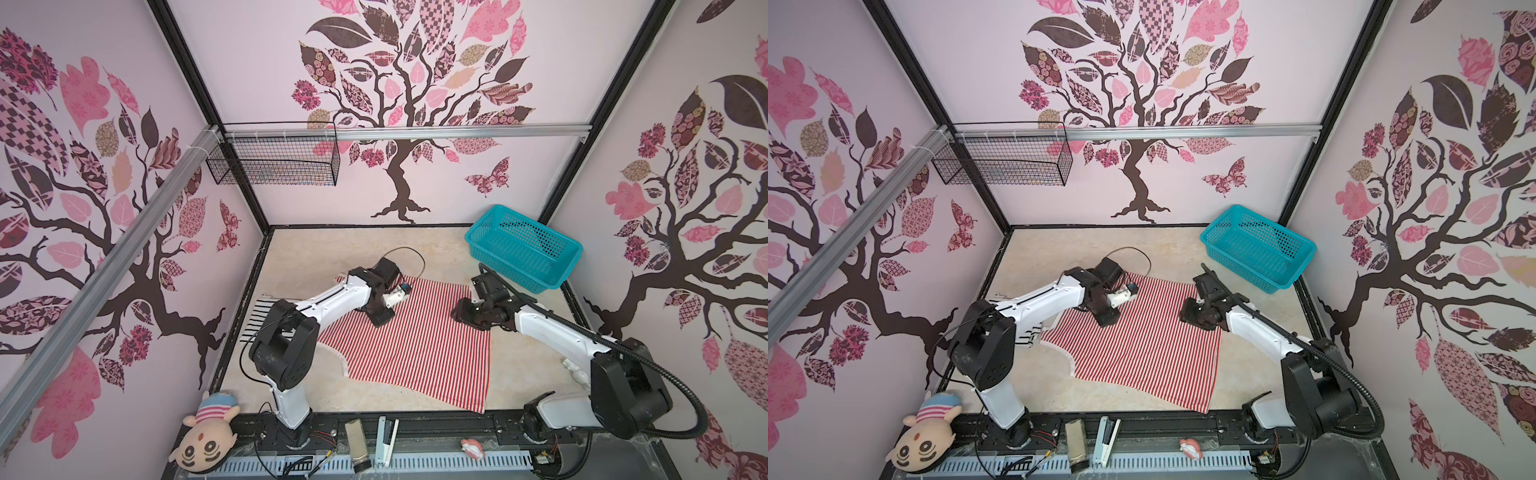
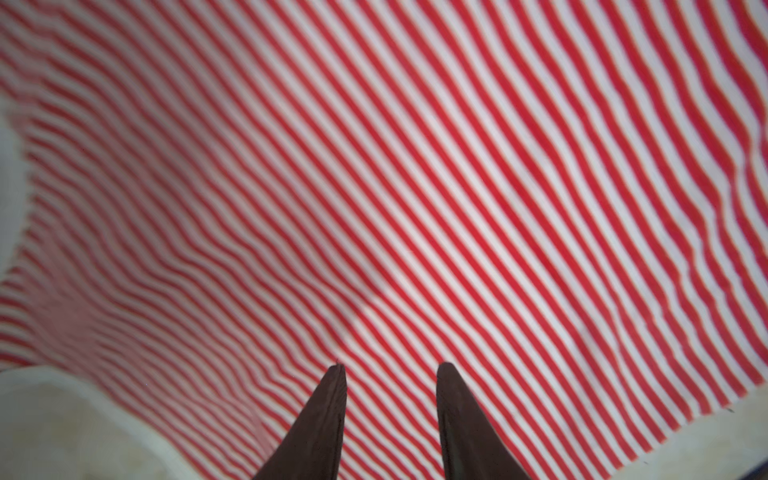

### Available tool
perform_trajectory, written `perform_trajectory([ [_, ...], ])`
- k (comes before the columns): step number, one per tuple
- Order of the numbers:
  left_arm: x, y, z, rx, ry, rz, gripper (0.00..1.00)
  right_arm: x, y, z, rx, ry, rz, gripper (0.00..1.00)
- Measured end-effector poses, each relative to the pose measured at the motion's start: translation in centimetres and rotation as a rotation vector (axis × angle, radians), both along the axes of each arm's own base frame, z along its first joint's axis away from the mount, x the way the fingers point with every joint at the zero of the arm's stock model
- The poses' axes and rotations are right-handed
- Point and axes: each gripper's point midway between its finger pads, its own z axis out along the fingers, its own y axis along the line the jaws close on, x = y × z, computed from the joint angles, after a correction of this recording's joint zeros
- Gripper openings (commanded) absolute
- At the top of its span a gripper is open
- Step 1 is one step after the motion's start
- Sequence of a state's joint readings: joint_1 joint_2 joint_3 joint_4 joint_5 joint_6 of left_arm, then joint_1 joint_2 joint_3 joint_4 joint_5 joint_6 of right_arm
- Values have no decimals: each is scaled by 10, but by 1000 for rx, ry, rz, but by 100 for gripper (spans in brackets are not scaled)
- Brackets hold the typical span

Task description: Fold and stack the tank tops

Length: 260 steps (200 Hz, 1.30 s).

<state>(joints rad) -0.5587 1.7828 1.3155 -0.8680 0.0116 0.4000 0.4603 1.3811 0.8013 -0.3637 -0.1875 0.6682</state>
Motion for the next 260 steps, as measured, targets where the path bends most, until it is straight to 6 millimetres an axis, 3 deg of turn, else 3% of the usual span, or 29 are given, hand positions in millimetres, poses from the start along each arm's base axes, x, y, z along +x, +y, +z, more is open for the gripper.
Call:
perform_trajectory([
  [23,25,37,-1,24,-32,99,40,-41,24,-26,3,74,92,53],
  [50,31,61,-15,56,-23,141,40,-71,12,-55,-27,160,82,53],
  [98,23,72,-52,100,52,146,39,-65,3,-56,-57,137,59,54],
  [169,14,68,-57,67,79,154,38,-8,-28,-54,-88,116,-26,55],
  [230,9,66,-56,51,88,168,38,35,-22,-49,-119,84,22,55],
  [260,1,62,-54,53,95,168,38,55,-24,-33,-120,50,24,55],
])
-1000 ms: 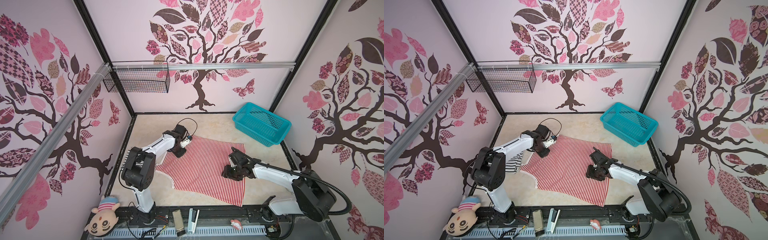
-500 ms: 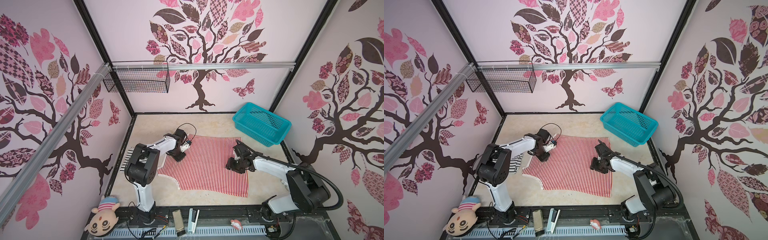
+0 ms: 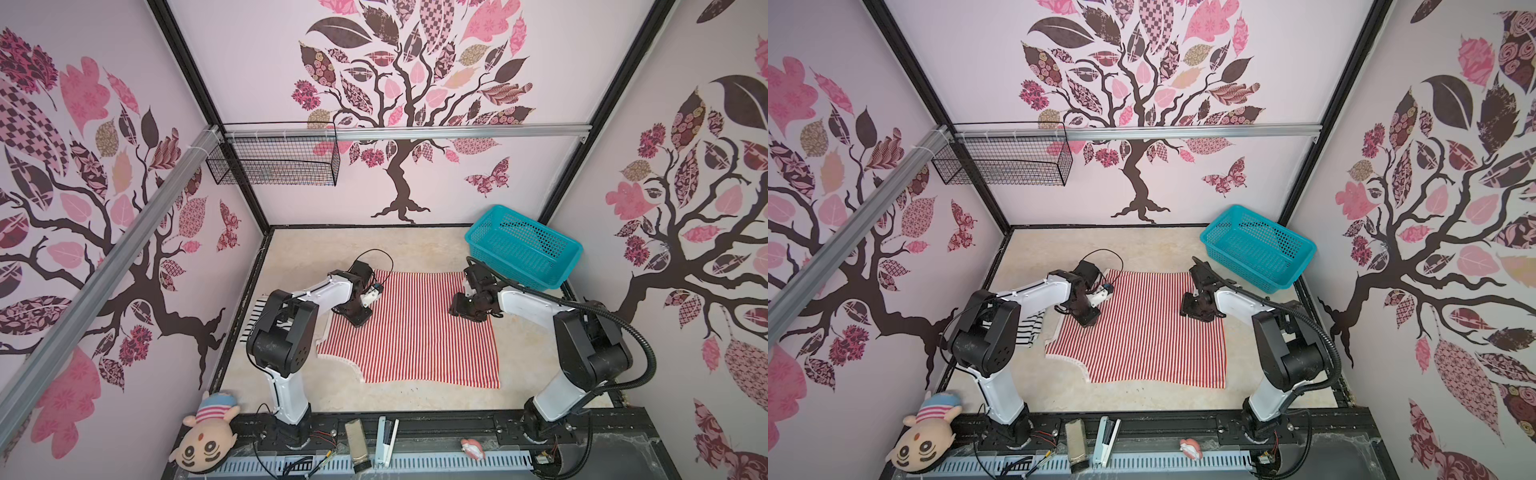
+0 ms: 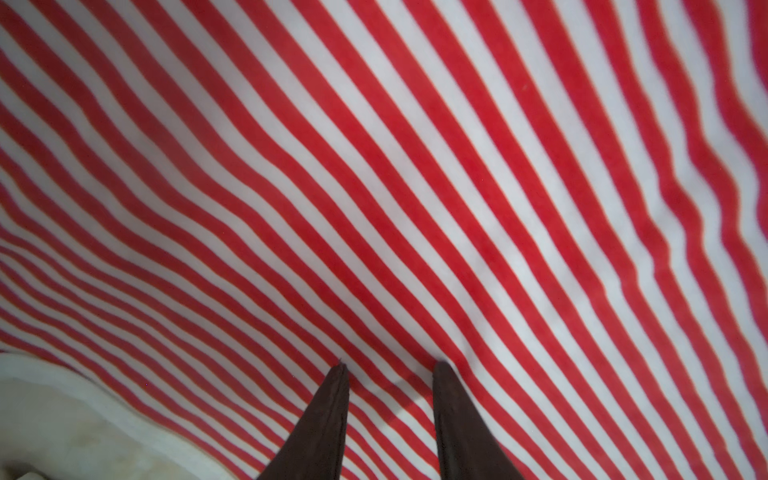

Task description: Fold and stack the tank tops

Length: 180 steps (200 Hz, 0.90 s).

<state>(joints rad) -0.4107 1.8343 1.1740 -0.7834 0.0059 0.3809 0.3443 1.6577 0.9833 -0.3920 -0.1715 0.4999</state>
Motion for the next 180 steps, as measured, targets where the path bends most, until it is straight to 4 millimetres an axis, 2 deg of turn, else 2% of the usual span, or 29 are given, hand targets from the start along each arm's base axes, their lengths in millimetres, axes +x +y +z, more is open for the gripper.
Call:
perform_trajectory([
  [19,-8,-3,8,-9,-11,-1,38,5,1,12,16,-33,1,56],
  [38,-9,-7,22,-23,-46,-6,38,-7,-3,17,25,-46,-1,56],
  [64,-11,-13,31,-43,-75,-7,39,-28,-11,9,13,-23,-7,56],
  [94,-21,-15,24,-40,-55,-21,38,-38,-16,-3,-6,13,-14,56],
  [115,-25,-17,16,-30,-35,-33,38,-37,-16,-9,-14,23,-17,56],
  [138,-27,-16,2,-14,-13,-35,38,-36,-19,-25,-40,56,-19,56],
  [152,-31,-13,-4,-2,6,-34,38,-27,-16,-24,-41,42,-22,56],
  [180,-29,-13,-4,-2,-1,-34,38,-5,-13,-23,-57,21,-24,56],
])
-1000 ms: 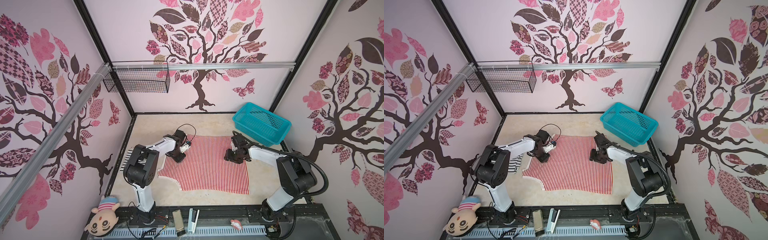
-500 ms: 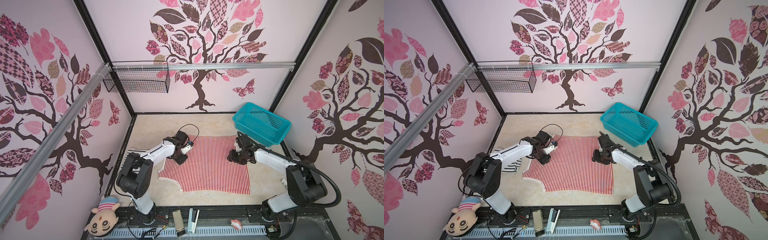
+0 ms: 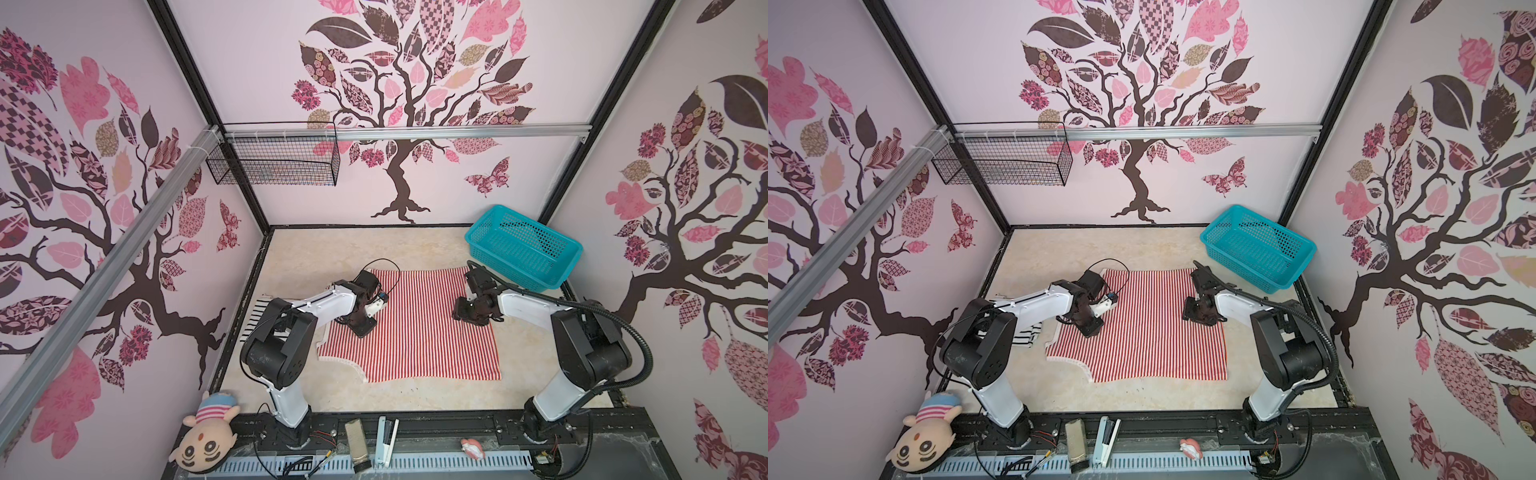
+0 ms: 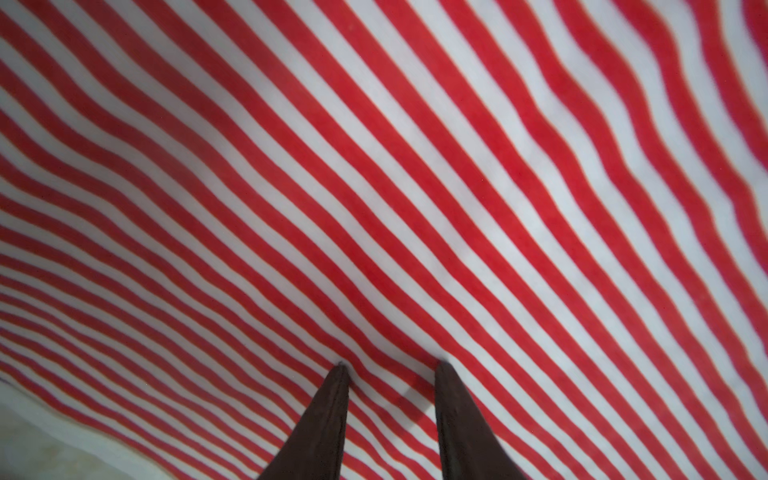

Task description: Fold and stack the tank tops

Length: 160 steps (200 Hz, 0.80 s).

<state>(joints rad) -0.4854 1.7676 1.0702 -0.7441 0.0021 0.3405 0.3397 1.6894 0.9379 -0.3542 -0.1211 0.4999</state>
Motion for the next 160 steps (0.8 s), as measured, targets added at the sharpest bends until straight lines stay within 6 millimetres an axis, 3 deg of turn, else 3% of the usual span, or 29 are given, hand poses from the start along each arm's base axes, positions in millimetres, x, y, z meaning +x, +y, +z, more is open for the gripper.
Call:
perform_trajectory([
  [35,1,1,-1,10,-5,0,38,17,2,2,-21,-13,-1,56],
  [62,7,2,0,42,-29,1,38,14,3,6,-11,-12,7,56],
  [78,13,4,2,59,-55,11,39,7,3,19,12,-38,15,57],
  [93,13,4,5,56,-57,18,42,-7,-1,42,38,-86,12,59],
  [99,12,4,8,51,-59,17,54,-13,-2,53,49,-112,9,60],
  [106,11,1,13,38,-67,15,61,-19,-4,65,62,-144,7,61],
  [122,7,-11,36,-15,-107,-22,62,-35,-12,85,81,-196,-11,64],
  [142,-5,-30,66,-105,-162,-81,64,-61,-25,85,72,-197,-42,67],
  [160,-22,-38,77,-160,-174,-131,64,-88,-37,68,49,-141,-82,67],
])
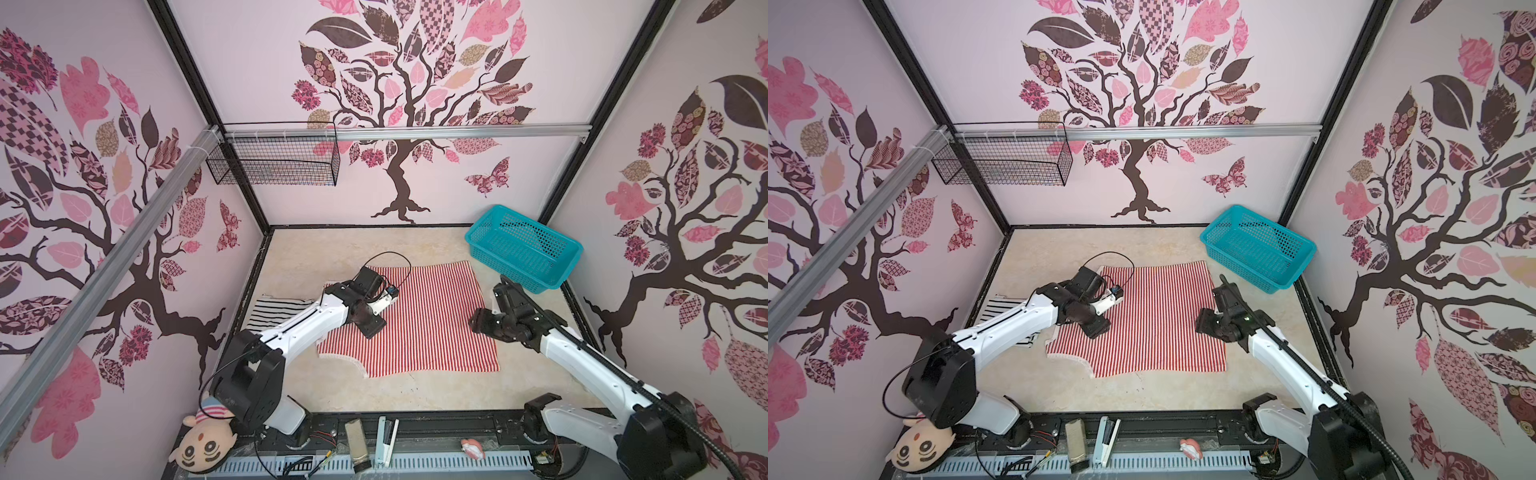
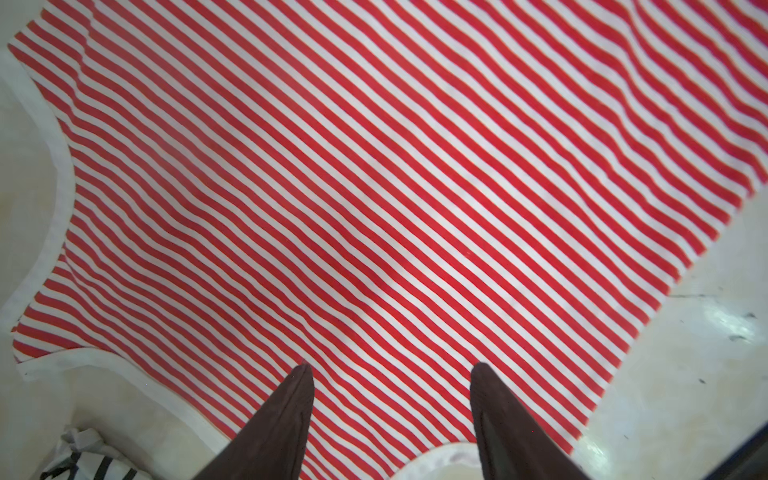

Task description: Fold and stack the tank tops

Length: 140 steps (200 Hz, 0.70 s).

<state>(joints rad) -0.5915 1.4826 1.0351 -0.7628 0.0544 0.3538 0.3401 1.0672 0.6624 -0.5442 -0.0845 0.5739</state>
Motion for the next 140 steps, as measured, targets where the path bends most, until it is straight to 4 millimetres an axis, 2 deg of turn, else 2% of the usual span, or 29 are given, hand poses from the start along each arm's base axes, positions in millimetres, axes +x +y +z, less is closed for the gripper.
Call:
perform_trajectory([
  [30,-28,5,-16,18,42,-67,64,-37,-15,-28,15,91,-103,66],
  [55,-49,8,-30,47,80,-119,64,-58,-27,-42,23,130,-197,65],
  [96,-76,-2,-31,47,57,-226,64,-71,-37,-52,25,158,-289,64],
  [140,-84,-6,-37,40,76,-258,64,-80,-40,-65,21,199,-319,56],
])
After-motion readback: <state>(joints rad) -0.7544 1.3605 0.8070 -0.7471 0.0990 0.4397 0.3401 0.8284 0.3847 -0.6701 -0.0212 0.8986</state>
